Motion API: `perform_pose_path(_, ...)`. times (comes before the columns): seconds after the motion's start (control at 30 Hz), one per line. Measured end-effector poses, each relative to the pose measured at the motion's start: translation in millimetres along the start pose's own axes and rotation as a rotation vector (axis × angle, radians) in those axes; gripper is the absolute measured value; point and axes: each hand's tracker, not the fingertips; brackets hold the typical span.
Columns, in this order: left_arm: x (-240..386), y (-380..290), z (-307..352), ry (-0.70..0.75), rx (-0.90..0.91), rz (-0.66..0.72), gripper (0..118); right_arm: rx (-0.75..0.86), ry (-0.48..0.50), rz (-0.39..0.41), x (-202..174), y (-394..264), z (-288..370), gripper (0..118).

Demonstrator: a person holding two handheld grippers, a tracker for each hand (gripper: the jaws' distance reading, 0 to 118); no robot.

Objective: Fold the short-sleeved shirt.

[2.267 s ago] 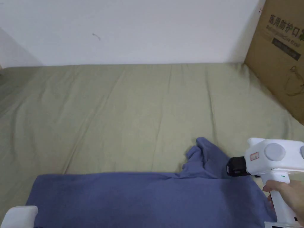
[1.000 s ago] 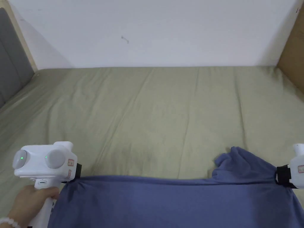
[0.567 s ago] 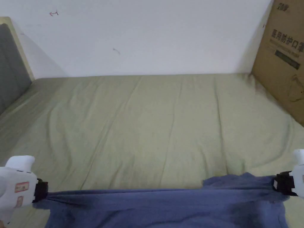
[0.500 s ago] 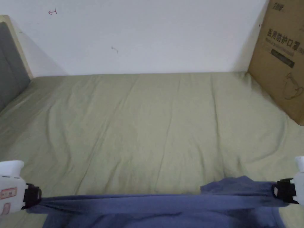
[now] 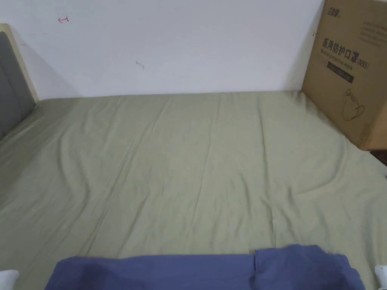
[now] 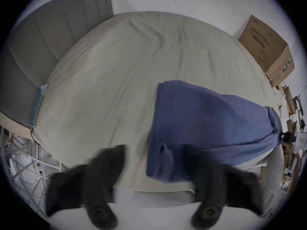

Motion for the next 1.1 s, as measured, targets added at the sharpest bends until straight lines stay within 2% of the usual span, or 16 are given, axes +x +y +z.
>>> perform_pose_path(0.03,0.9,-1.8,0.7,0.004,0.003,0.001,100,0.017,-0.020,0.016,-4.2,3.5,5.6,83)
perform_pose_path(0.07,2.7,0.1,8.1,-0.001,0.016,0.007,112,0.047,-0.022,0.025,-7.8,7.8,13.3,89)
perform_pose_path(0.2,-24.4,14.2,6.8,-0.090,0.123,0.036,106,0.148,-0.036,0.087,-33.2,32.1,34.8,89)
perform_pose_path(0.23,-24.3,17.0,10.3,-0.145,0.155,0.046,98,0.164,-0.016,0.105,-40.5,39.4,36.0,87)
perform_pose_path(0.27,-24.5,19.6,13.7,-0.179,0.180,0.054,62,0.175,0.020,0.119,-50.4,45.2,37.4,72)
perform_pose_path(0.3,6.3,18.1,31.7,-0.213,0.171,0.048,18,0.206,0.040,0.124,-60.0,49.1,36.9,40)
perform_pose_path(0.33,14.4,17.4,26.7,-0.211,0.155,0.051,0,0.238,0.035,0.108,-70.8,53.3,33.2,6)
perform_pose_path(0.5,30.7,5.8,11.4,-0.258,0.128,0.082,0,0.242,0.094,0.074,-118.8,58.9,8.9,2)
perform_pose_path(0.67,-14.1,1.6,10.8,-0.269,0.123,0.209,1,0.240,0.092,0.248,-179.6,60.0,-15.6,2)
perform_pose_path(0.7,-20.9,0.8,9.6,-0.276,0.126,0.237,12,0.225,0.109,0.258,-188.5,60.4,-19.3,2)
perform_pose_path(0.73,-31.5,-1.4,7.2,-0.318,0.121,0.266,40,0.212,0.130,0.269,-197.3,60.2,-22.7,2)
perform_pose_path(0.77,-40.3,-3.4,4.1,-0.354,0.115,0.289,96,0.205,0.142,0.279,-206.9,59.6,-27.6,2)
perform_pose_path(0.8,-49.7,-2.5,-0.7,-0.381,0.098,0.314,117,0.202,0.143,0.289,-214.7,58.9,-30.2,2)
perform_pose_path(0.87,-63.1,-7.0,-15.2,-0.410,0.059,0.357,118,0.196,0.151,0.314,-229.9,56.2,-34.6,2)
perform_pose_path(0.93,-74.7,-11.9,-27.0,-0.450,0.081,0.427,110,0.180,0.162,0.337,-243.6,52.2,-38.6,2)
perform_pose_path(1.1,-90.7,-20.6,-66.6,-0.586,0.000,0.602,111,0.139,0.149,0.439,-267.4,43.5,-50.9,2)
